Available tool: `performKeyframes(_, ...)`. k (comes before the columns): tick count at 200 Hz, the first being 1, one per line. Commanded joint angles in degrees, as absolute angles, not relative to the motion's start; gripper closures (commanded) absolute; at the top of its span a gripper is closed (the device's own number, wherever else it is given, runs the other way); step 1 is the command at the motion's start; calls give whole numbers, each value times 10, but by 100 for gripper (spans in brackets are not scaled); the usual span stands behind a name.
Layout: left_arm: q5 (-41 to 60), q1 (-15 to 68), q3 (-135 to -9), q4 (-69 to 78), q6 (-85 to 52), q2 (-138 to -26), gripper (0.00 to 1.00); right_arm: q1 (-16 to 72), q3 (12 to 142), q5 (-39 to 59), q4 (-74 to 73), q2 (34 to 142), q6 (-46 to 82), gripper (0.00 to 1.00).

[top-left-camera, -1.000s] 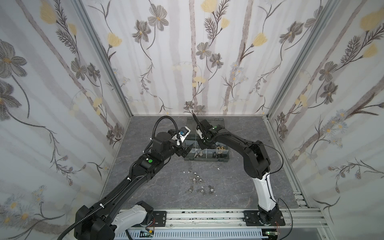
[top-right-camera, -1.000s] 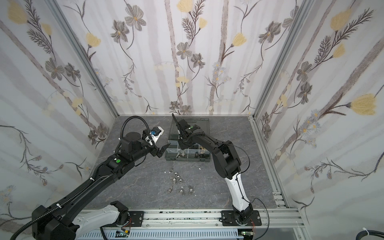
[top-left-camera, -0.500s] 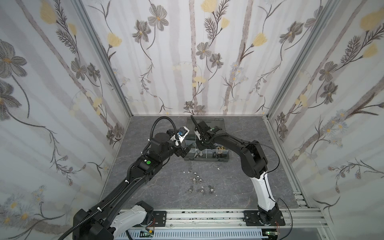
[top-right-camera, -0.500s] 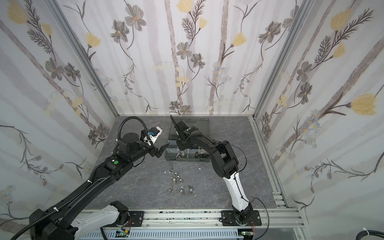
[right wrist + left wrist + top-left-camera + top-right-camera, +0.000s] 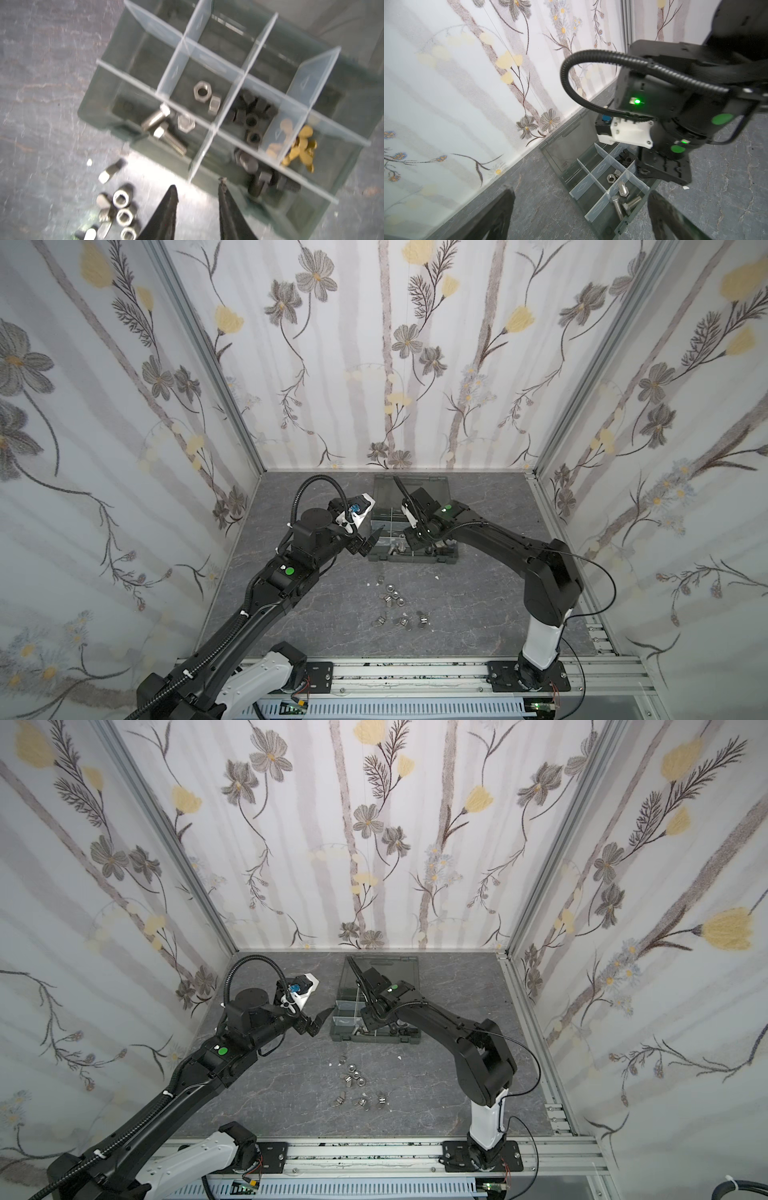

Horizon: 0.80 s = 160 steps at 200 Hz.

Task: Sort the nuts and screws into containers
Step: 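Open the right gripper to drop the nut into the compartment, then move the open right gripper back down over the silver wing nuts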

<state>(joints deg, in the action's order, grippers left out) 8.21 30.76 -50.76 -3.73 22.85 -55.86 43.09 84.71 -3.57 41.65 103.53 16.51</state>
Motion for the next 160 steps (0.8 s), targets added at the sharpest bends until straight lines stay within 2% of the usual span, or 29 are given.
performKeyframes(1,91,308,-509,-35,239,-548,0,457,771,-35,436,969,265,65)
performKeyframes(58,97,312,-504,-41,242,-529,0,558,590,12,387,867,439,58)
performKeyframes(115,97,314,-504,-47,246,-523,0,609,541,42,334,888,513,53)
performKeyframes(160,96,314,-501,-45,244,-526,0,616,506,51,322,896,528,57)
